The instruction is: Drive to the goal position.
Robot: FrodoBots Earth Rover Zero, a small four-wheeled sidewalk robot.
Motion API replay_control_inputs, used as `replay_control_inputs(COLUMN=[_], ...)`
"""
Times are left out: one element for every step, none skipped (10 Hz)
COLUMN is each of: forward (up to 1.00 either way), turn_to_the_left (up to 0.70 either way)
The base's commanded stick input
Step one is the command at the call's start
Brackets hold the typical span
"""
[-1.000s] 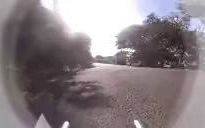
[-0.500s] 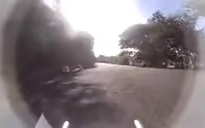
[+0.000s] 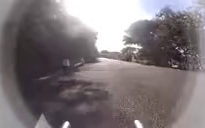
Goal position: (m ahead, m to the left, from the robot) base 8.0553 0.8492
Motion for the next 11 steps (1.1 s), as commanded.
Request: replay_control_inputs(forward=[0.70,0.70,0.70,0.70,0.70,0.70,0.70,0.70,0.70,0.70,0.70], turn_to_the_left=[0.00,0.00,0.00,0.00,0.00,0.00,0.00,0.00,0.00,-0.15,-0.21])
